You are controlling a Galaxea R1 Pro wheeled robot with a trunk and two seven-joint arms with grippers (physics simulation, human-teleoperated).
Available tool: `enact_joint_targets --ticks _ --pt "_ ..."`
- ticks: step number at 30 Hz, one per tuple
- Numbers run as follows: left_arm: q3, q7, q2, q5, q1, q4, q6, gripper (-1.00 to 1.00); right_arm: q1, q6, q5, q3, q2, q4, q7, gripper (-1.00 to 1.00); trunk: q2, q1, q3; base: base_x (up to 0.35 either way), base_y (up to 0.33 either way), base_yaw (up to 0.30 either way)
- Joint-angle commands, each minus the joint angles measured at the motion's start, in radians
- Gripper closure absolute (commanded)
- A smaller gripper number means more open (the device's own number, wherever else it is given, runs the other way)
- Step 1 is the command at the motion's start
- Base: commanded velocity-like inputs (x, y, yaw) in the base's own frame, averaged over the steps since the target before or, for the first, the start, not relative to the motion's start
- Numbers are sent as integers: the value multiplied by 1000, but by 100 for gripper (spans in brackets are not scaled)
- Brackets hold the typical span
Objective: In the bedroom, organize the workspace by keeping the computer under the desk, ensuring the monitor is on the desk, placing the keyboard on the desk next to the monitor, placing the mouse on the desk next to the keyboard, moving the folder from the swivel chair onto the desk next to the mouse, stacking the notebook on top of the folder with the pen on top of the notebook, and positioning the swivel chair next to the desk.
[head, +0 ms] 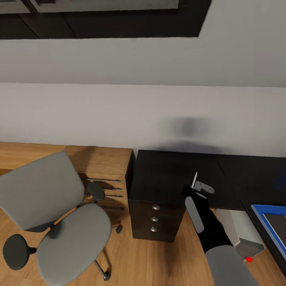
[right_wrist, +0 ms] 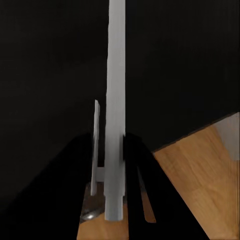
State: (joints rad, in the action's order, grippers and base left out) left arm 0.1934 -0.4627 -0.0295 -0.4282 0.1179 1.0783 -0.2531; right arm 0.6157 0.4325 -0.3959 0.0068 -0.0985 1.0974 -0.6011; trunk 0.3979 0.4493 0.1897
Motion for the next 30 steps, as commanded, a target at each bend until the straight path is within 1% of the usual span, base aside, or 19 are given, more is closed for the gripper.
enact_joint_targets --ticks 1,2,3,4,6,7,9,11,12,13,14,15,22,24,25,27,30 --pt "1 -7 1 -7 0 2 -3 -100 1 2 -6 -19 0 0 -6 100 2 1 2 0 0 -293" --pt "1 -7 1 -7 0 1 -3 -100 1 2 -6 -30 0 0 -5 100 2 1 2 0 0 -293" --pt "0 -7 1 -7 0 1 -3 -100 1 1 -6 -56 0 0 -5 100 2 1 2 0 0 -295" --pt "0 -7 1 -7 0 1 -3 -100 1 1 -6 -69 0 0 -4 100 2 1 2 0 0 -295" --pt "-4 -7 2 -7 0 0 -3 -100 1 -1 -7 -125 -1 -1 -2 100 2 1 2 0 0 -296" --pt "-5 -7 2 -7 0 0 -3 -100 1 -2 -7 -138 -1 -1 -2 100 2 1 2 0 0 -296" --pt "-9 -7 2 -7 0 0 -3 -100 1 -10 -7 -185 -1 -2 -1 100 2 1 2 0 0 -297" --pt "-12 -7 2 -7 0 0 -3 -100 1 -27 -6 -224 -1 -2 -3 100 2 1 2 0 0 -297" --pt "-13 -7 2 -7 0 -1 -3 -100 1 -55 -6 -265 0 -4 -3 100 2 1 2 0 0 -297" --pt "-14 -7 2 -7 0 -1 -3 -100 1 -64 -7 -281 0 -4 -2 100 2 1 2 0 0 -297" --pt "-14 -7 1 -7 0 -1 -3 -100 1 -68 -7 -286 0 -4 -1 100 2 1 2 0 0 -297" --pt "-14 -7 1 -7 0 -1 -3 -100 1 -79 -8 -303 0 -5 -1 100 2 1 2 0 0 -297" --pt "-12 -7 -5 -6 0 -1 -3 -100 1 -81 -6 -317 -1 -2 -11 100 2 1 2 0 0 -294" --pt "-12 -7 -5 -5 0 -1 -3 -100 1 -81 -6 -333 -1 -2 -13 100 2 1 2 0 0 -289" --pt "-11 -7 -5 -5 0 -2 -3 -100 1 -81 -6 -350 -1 -2 -13 100 2 1 2 0 0 -289" --pt "-10 -6 -5 -4 0 -6 -3 -100 1 -81 -5 -365 -1 -2 -13 100 2 1 2 0 0 -289" --pt "-8 -4 -5 -1 0 -46 -3 -100 1 -82 -5 -394 0 2 -13 100 2 1 2 0 0 -290"
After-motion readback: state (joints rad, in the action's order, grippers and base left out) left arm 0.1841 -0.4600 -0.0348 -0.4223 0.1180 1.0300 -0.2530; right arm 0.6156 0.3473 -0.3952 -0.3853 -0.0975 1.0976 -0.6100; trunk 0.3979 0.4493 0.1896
